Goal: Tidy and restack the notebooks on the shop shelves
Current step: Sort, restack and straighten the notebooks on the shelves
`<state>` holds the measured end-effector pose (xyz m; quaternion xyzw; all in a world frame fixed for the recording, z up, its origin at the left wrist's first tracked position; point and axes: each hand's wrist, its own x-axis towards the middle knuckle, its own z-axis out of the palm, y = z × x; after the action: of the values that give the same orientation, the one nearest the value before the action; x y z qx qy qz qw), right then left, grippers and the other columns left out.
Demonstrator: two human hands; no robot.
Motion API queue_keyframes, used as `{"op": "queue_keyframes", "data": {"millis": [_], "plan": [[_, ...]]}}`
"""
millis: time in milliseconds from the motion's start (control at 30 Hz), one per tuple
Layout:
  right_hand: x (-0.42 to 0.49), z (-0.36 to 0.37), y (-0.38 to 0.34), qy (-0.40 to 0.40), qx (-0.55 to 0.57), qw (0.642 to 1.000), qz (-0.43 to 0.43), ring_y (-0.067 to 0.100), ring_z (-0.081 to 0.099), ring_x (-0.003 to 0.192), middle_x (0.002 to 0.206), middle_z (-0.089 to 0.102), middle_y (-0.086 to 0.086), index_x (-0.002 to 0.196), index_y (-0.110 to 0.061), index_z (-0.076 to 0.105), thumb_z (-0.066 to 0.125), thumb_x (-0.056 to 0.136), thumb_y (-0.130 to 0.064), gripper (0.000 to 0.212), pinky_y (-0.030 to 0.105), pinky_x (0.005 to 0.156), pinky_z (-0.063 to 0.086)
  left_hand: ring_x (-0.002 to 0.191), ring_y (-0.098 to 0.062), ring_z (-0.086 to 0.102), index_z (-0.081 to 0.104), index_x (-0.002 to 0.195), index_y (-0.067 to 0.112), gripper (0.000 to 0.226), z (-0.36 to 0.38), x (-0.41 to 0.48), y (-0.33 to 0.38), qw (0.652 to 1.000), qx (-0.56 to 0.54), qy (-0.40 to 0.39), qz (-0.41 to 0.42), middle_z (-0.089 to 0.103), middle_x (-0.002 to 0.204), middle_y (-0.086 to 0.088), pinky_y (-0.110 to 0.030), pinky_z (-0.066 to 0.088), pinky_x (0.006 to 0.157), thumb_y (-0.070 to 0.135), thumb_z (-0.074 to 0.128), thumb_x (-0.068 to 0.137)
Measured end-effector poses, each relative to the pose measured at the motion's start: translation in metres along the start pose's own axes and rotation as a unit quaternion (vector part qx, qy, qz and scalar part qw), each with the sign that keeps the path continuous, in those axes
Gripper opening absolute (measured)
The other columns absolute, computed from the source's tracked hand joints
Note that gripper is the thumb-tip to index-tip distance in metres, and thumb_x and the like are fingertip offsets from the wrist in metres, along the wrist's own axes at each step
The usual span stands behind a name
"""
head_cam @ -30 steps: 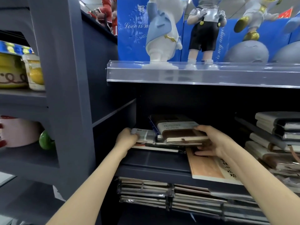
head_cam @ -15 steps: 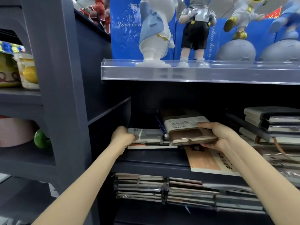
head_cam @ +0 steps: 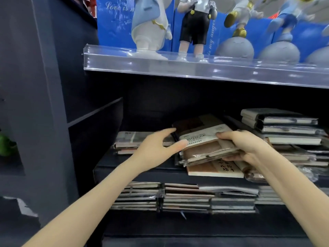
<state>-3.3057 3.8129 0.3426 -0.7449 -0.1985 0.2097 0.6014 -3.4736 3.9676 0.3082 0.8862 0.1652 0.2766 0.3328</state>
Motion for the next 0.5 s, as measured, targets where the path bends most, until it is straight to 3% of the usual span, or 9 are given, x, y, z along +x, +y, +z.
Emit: {"op": "queue_keyframes", "data": {"millis": [67, 100, 133, 200, 233, 267, 333, 400, 500], "plan": [[-0.006, 0.002, -0.001, -0.003, -0.085, 0.996, -0.002, 0.03, 0.063, 0.088, 0.104, 0.061, 0.012, 0.116, -0.007, 0.052, 0.065, 0.089, -0.028, 0.036, 0.039, 0.054, 0.059, 0.13, -0.007, 0.04, 0.034, 0.145, 0.03, 0.077, 0.015, 0.003, 0.005, 0.998, 0.019, -0.052, 0.004, 0.042, 0.141, 0.014, -0.018, 0.032, 0.095, 0.065, 0.053, 0.079], [-0.008, 0.004, 0.0, 0.014, -0.189, 0.982, -0.022, 0.032, 0.061, 0.097, 0.111, 0.059, 0.011, 0.119, -0.008, 0.05, 0.061, 0.09, -0.036, 0.042, 0.041, 0.063, 0.059, 0.127, -0.008, 0.044, 0.036, 0.144, 0.028, 0.077, 0.021, 0.004, 0.007, 0.998, 0.028, -0.061, 0.012, 0.045, 0.139, 0.013, -0.019, 0.035, 0.094, 0.065, 0.054, 0.079], [-0.008, 0.004, 0.001, 0.045, -0.331, 0.941, -0.058, 0.032, 0.059, 0.102, 0.115, 0.058, 0.01, 0.121, -0.01, 0.049, 0.056, 0.091, -0.043, 0.045, 0.04, 0.07, 0.057, 0.125, -0.009, 0.047, 0.041, 0.142, 0.026, 0.074, 0.026, 0.007, 0.008, 0.997, 0.033, -0.062, 0.02, 0.049, 0.137, 0.011, -0.021, 0.039, 0.095, 0.064, 0.055, 0.08], [-0.011, 0.008, 0.001, 0.121, -0.569, 0.797, -0.161, 0.03, 0.06, 0.103, 0.113, 0.063, 0.009, 0.123, -0.014, 0.056, 0.05, 0.092, -0.05, 0.048, 0.034, 0.075, 0.049, 0.125, -0.012, 0.047, 0.047, 0.138, 0.021, 0.066, 0.032, 0.011, 0.013, 0.997, 0.042, -0.049, 0.035, 0.052, 0.136, 0.005, -0.022, 0.038, 0.097, 0.06, 0.054, 0.084], [-0.013, 0.012, -0.001, 0.139, -0.621, 0.745, -0.201, 0.028, 0.061, 0.101, 0.111, 0.065, 0.007, 0.123, -0.019, 0.059, 0.049, 0.093, -0.048, 0.043, 0.033, 0.073, 0.047, 0.126, -0.012, 0.046, 0.048, 0.137, 0.02, 0.064, 0.035, 0.012, 0.016, 0.996, 0.054, -0.049, 0.041, 0.052, 0.137, 0.004, -0.021, 0.036, 0.095, 0.057, 0.053, 0.086], [-0.015, 0.016, -0.003, 0.132, -0.647, 0.716, -0.225, 0.027, 0.062, 0.1, 0.111, 0.066, 0.005, 0.121, -0.024, 0.061, 0.048, 0.094, -0.045, 0.037, 0.032, 0.071, 0.045, 0.125, -0.012, 0.046, 0.049, 0.136, 0.019, 0.06, 0.036, 0.013, 0.019, 0.995, 0.067, -0.053, 0.047, 0.052, 0.137, 0.002, -0.019, 0.035, 0.092, 0.055, 0.052, 0.088], [-0.017, 0.021, -0.008, 0.077, -0.678, 0.699, -0.215, 0.025, 0.061, 0.1, 0.111, 0.066, 0.002, 0.119, -0.028, 0.064, 0.045, 0.097, -0.038, 0.03, 0.032, 0.071, 0.044, 0.123, -0.012, 0.048, 0.051, 0.134, 0.019, 0.057, 0.033, 0.014, 0.02, 0.995, 0.073, -0.06, 0.044, 0.054, 0.136, 0.002, -0.019, 0.034, 0.089, 0.054, 0.051, 0.089], [-0.017, 0.021, -0.016, 0.034, -0.681, 0.708, -0.185, 0.023, 0.062, 0.099, 0.111, 0.066, 0.0, 0.117, -0.03, 0.065, 0.047, 0.096, -0.039, 0.029, 0.032, 0.073, 0.046, 0.125, -0.011, 0.047, 0.049, 0.136, 0.02, 0.061, 0.022, 0.014, 0.012, 0.998, 0.052, -0.041, 0.017, 0.052, 0.138, 0.004, -0.019, 0.034, 0.091, 0.058, 0.048, 0.089], [-0.017, 0.028, -0.03, 0.025, -0.643, 0.735, -0.216, 0.024, 0.061, 0.104, 0.116, 0.066, 0.001, 0.122, -0.028, 0.063, 0.051, 0.094, -0.043, 0.034, 0.034, 0.082, 0.051, 0.123, -0.015, 0.049, 0.051, 0.134, 0.018, 0.058, -0.003, 0.016, -0.017, 0.995, 0.065, 0.065, -0.037, 0.054, 0.135, 0.001, -0.022, 0.036, 0.091, 0.057, 0.046, 0.091]]}}
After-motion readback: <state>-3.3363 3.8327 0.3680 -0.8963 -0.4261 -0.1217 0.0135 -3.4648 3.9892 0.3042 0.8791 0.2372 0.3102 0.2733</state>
